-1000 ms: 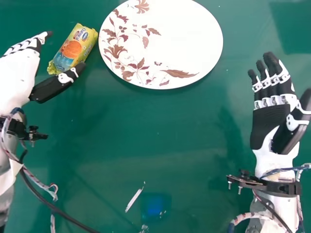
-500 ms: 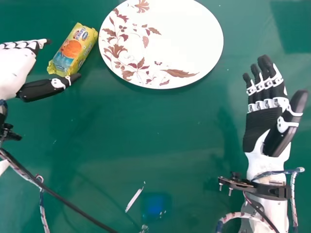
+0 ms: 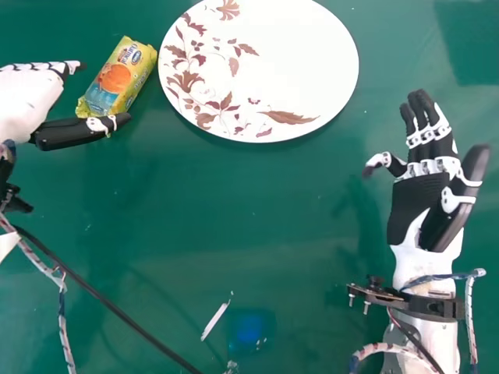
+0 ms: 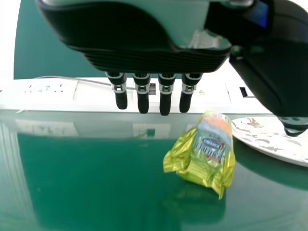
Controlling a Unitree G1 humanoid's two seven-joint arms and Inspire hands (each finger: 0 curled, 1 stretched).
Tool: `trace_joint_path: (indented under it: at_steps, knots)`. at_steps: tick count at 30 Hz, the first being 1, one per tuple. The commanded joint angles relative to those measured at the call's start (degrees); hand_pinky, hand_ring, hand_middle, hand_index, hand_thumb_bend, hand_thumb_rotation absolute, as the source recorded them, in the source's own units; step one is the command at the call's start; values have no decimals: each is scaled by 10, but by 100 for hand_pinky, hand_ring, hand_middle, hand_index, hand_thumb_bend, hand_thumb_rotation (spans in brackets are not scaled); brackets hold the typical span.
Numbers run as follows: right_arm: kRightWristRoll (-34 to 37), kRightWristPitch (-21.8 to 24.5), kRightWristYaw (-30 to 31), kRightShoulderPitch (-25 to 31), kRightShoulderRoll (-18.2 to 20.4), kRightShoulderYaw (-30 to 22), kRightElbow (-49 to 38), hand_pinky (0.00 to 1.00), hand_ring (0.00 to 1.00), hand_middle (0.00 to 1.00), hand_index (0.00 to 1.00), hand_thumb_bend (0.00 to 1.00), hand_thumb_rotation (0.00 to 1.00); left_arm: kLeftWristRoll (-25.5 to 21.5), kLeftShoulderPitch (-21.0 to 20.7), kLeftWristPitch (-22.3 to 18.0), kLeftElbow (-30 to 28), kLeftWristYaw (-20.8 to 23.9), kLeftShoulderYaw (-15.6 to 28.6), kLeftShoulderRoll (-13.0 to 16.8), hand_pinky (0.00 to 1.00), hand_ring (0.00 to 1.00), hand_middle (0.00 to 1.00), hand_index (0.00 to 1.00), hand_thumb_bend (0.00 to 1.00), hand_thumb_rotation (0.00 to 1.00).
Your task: Pick up biscuit and place it in the plate
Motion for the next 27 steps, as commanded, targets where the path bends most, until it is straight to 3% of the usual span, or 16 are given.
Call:
trace_joint_path:
  at_steps: [1, 11, 15, 17, 20, 22, 25, 27]
  knots:
    - [4, -3, 1, 10, 1, 3, 2, 0, 92, 94, 89, 100, 57, 24, -6, 17, -5, -1, -16, -13, 100, 100, 100, 100, 100, 79]
    - [8, 3, 1, 10, -1, 3, -2, 0, 91, 91, 87, 100, 60, 64, -33, 21, -6, -15, -62, -23, 100, 100, 100, 100, 100, 79]
    - [4, 0, -3, 11, 1, 4, -2, 0, 91, 90, 85, 100, 56, 73, -46, 19, 6, -18, -75, -28, 100, 100, 100, 100, 100, 79]
    - [4, 0, -3, 12, 1, 4, -4, 16, 89, 89, 86, 100, 57, 76, -49, 12, 13, -22, -79, -23, 100, 100, 100, 100, 100, 80]
    - [6, 0, -2, 14, -1, 3, -5, 21, 87, 88, 86, 100, 58, 78, -54, 7, 29, -22, -82, -22, 100, 100, 100, 100, 100, 79]
    - [7, -1, -2, 14, -1, 1, -5, 19, 87, 88, 86, 100, 58, 78, -56, 4, 42, -16, -83, -24, 100, 100, 100, 100, 100, 80]
    - [11, -2, 1, 14, -4, -1, -5, 3, 88, 88, 86, 100, 58, 76, -60, 5, 60, -11, -85, -30, 100, 100, 100, 100, 100, 79]
    - [11, -3, 0, 15, -5, -3, -5, 1, 89, 88, 86, 100, 57, 71, -59, 3, 70, -4, -84, -33, 100, 100, 100, 100, 100, 79]
